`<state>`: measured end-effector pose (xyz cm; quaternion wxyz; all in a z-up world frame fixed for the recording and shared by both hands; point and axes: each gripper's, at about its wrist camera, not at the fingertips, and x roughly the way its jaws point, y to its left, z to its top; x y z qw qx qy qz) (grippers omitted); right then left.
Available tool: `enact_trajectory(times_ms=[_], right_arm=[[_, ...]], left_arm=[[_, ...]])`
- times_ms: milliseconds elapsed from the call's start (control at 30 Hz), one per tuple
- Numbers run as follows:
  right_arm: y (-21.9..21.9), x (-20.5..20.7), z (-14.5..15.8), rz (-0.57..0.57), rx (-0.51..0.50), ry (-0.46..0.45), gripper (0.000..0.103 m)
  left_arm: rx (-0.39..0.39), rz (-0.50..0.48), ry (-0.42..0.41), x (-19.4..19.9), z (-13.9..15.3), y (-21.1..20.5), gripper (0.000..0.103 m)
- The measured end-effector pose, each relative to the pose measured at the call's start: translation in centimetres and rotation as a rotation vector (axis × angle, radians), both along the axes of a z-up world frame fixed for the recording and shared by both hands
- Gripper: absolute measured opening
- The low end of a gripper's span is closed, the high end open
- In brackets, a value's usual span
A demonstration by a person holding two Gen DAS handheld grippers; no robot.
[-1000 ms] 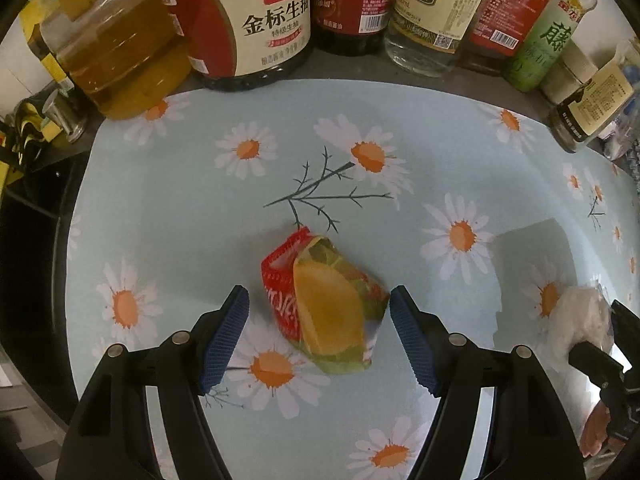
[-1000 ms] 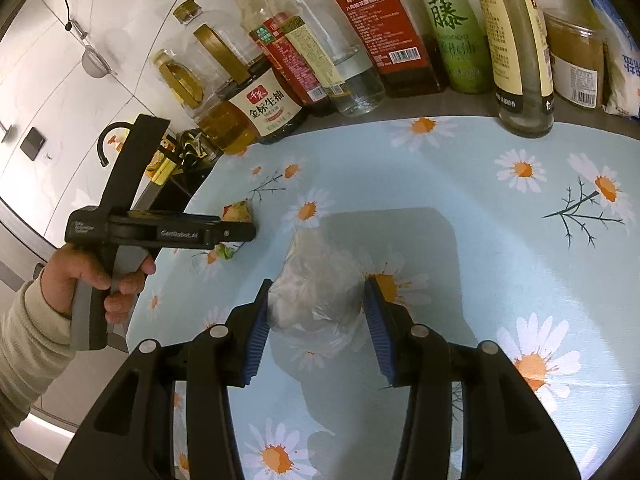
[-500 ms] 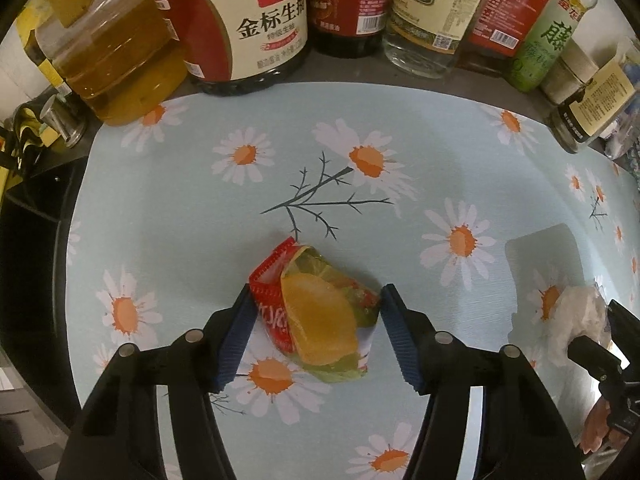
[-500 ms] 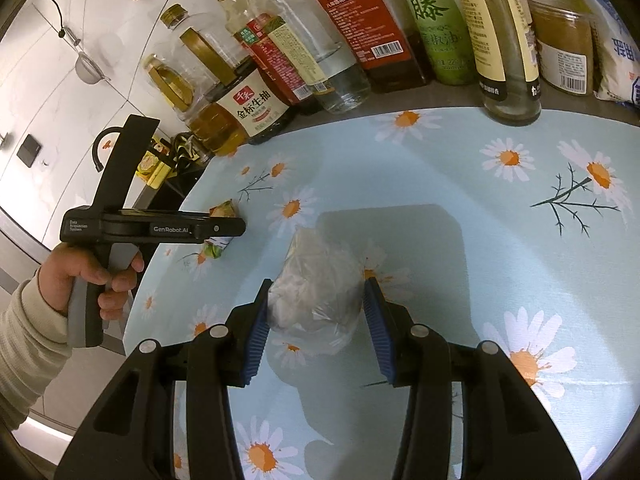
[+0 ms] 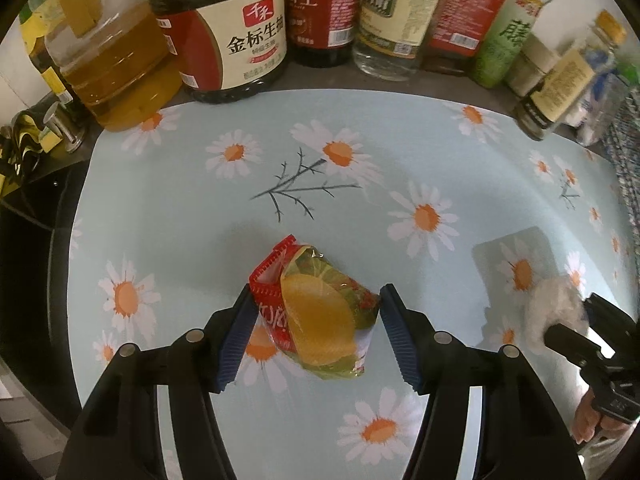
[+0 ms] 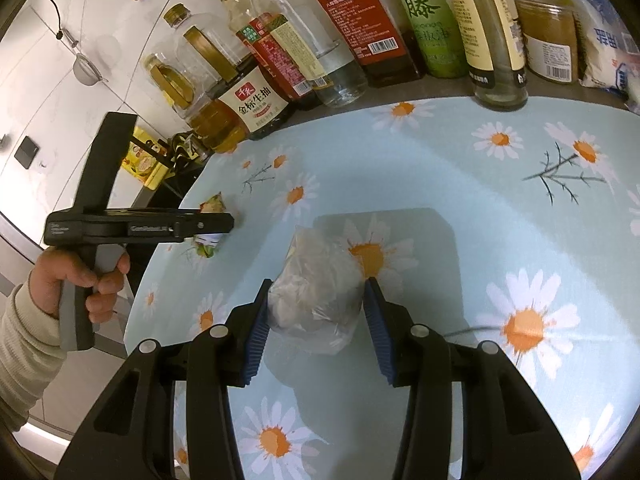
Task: Collect trash
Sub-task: 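Carry the snack wrapper and tissue down over the black bin with both tools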
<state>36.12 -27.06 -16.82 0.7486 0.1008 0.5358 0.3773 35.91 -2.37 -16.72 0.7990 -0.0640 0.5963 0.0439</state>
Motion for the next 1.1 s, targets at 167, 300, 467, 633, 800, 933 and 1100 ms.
enact_trajectory(times_ms=[167,300,467,633,800,933,1100], right_arm=[[0.6,-1.4,0.9,0.002,-0.020,-0.019,0.046],[1.5,-3.1,1.5,0.000,-0.037,-0.032,0.046],[2.7,-5.9,2.6,-0.019,-0.061,-0.049,0.046],[4.2,-8.2,3.3,-0.037,-0.094,-0.053,0.046],[6.1,-10.7,4.2,-0.044,-0.130,-0.071,0.046],[7.5,-12.7,4.9,-0.049,-0.145,-0.081,0.046],[9.3,-15.3,5.7,-0.060,-0.163,-0.090,0.046]], left_arm=[[-0.023,-0.033,-0.025,-2.5,1.0,-0.4,0.060],[-0.045,-0.063,-0.048,-4.7,1.8,-0.6,0.060],[-0.076,-0.107,-0.077,-7.7,2.6,-0.1,0.060],[-0.098,-0.135,-0.109,-10.7,3.5,0.7,0.060],[-0.125,-0.152,-0.148,-13.7,4.6,2.1,0.060],[-0.144,-0.160,-0.174,-15.9,5.3,3.1,0.060],[-0.173,-0.171,-0.199,-18.5,5.6,4.3,0.060]])
